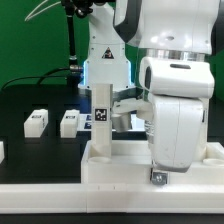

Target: Assemble desk

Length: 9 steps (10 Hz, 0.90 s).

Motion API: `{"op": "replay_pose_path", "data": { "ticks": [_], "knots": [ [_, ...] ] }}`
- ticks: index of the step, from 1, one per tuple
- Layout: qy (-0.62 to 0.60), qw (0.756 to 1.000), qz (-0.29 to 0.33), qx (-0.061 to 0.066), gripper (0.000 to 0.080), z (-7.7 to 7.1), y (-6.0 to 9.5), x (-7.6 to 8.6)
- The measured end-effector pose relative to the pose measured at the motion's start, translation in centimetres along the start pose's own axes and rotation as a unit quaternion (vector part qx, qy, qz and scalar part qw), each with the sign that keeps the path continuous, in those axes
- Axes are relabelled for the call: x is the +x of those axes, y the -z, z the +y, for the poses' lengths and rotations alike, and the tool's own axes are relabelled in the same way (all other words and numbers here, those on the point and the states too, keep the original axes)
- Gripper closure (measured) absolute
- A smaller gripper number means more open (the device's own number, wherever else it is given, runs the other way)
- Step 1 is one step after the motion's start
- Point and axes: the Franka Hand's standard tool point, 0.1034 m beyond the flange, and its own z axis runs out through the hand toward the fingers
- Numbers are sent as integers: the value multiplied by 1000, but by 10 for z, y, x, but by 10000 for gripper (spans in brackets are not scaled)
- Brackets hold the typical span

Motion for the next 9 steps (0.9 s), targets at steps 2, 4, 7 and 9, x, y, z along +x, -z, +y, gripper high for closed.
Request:
{"op": "replay_pose_path", "data": {
  "ticks": [2, 4, 7, 9],
  "knots": [
    [0, 1000, 0, 2, 738, -2, 1, -1],
    [-1, 1000, -1, 3, 375, -2, 0, -2],
    [-2, 1000, -1, 3, 169, -2, -1, -3],
    [-2, 1000, -1, 3, 153, -2, -1, -3]
  ]
}}
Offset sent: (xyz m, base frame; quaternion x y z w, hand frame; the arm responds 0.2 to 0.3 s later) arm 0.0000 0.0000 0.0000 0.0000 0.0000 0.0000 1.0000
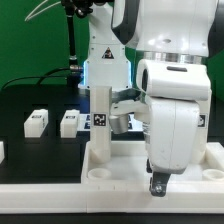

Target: Assemble desk

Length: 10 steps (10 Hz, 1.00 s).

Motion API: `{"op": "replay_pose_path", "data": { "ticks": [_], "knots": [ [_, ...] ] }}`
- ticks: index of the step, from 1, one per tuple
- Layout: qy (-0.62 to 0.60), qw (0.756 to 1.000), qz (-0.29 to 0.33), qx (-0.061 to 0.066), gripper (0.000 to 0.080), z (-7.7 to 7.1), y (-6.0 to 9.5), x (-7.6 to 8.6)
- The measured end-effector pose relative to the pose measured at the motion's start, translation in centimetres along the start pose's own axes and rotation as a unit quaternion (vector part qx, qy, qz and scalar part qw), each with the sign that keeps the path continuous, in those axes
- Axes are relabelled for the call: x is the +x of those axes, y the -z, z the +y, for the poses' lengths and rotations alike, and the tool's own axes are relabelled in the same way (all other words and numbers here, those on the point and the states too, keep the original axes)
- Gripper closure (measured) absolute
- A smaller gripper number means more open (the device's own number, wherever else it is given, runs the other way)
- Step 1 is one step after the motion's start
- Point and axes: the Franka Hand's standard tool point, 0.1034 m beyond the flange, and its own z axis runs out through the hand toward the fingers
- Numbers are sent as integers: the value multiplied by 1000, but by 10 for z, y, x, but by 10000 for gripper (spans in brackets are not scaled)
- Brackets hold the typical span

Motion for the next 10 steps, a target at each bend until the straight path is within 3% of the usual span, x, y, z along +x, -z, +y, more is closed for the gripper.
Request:
{"op": "replay_pose_path", "data": {
  "ticks": [6, 7, 9, 10],
  "knots": [
    [-3, 1000, -1, 2, 151, 1, 2, -5],
    [-12, 1000, -12, 17, 151, 3, 20, -22],
    [-33, 999, -24, 27, 151, 9, 59, -53],
    [-39, 999, -27, 21, 151, 15, 71, -63]
  ]
}}
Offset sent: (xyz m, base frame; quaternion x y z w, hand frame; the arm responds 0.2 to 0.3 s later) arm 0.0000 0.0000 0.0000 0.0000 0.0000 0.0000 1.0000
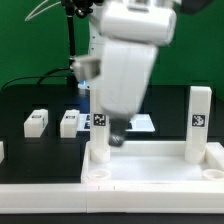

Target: Assemble desk

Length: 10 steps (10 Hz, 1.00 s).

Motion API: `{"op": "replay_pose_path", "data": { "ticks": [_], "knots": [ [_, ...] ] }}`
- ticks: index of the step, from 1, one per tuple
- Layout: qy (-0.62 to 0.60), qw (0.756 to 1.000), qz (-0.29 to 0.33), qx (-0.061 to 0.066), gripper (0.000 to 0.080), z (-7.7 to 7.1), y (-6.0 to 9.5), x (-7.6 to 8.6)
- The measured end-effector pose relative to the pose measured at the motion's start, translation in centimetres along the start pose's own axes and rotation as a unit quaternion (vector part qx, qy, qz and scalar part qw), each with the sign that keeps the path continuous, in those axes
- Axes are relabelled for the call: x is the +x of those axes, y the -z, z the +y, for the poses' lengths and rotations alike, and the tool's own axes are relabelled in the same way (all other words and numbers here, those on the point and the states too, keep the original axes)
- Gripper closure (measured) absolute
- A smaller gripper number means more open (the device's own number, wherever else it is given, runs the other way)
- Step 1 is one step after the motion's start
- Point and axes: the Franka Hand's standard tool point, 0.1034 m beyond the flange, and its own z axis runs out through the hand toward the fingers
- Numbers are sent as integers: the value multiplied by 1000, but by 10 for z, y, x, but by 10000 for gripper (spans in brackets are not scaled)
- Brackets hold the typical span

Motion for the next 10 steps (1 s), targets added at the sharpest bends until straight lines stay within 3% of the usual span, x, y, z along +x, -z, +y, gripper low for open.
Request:
{"op": "replay_pose_path", "data": {
  "ticks": [6, 7, 10],
  "knots": [
    [-185, 983, 2, 0, 151, 0, 0, -1],
    [-238, 971, 7, 2, 151, -5, -2, -7],
    [-327, 945, 7, 32, 151, -48, 7, -50]
  ]
}}
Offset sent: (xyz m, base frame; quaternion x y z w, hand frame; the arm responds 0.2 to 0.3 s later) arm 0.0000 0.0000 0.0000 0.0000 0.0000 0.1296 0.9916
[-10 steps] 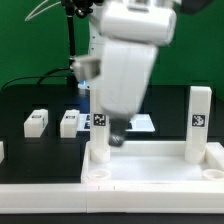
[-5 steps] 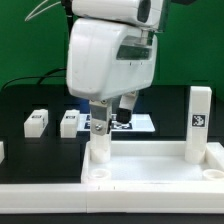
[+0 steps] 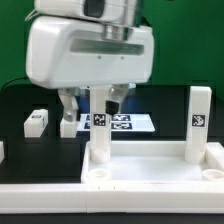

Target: Assemble desk

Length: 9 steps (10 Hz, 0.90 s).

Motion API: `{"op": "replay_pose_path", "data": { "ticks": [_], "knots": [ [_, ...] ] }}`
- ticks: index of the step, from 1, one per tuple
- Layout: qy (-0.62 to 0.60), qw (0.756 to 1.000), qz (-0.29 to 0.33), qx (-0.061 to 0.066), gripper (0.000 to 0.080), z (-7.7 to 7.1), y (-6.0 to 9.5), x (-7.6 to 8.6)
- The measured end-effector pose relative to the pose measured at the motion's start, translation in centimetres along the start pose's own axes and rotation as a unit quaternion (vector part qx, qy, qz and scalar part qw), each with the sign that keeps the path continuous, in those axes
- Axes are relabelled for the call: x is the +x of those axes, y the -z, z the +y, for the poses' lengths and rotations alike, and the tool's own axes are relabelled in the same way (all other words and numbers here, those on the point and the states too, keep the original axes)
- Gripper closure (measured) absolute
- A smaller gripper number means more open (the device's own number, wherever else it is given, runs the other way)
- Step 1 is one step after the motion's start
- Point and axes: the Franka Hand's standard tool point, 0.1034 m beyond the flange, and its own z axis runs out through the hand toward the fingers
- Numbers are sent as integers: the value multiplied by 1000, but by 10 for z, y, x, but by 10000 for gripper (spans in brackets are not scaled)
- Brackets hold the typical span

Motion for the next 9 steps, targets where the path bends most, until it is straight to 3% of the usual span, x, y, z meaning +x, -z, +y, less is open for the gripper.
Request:
{"op": "replay_pose_path", "data": {
  "ticks": [2, 3, 4, 8, 9],
  "knots": [
    [-60, 998, -2, 3, 151, 9, 8, -31],
    [-103, 995, -3, 12, 151, 16, 9, -42],
    [-160, 987, -3, 18, 151, 16, 5, -45],
    [-286, 958, -3, 21, 151, 12, 5, -39],
    [-350, 936, 1, 38, 151, 16, 12, -38]
  ]
}}
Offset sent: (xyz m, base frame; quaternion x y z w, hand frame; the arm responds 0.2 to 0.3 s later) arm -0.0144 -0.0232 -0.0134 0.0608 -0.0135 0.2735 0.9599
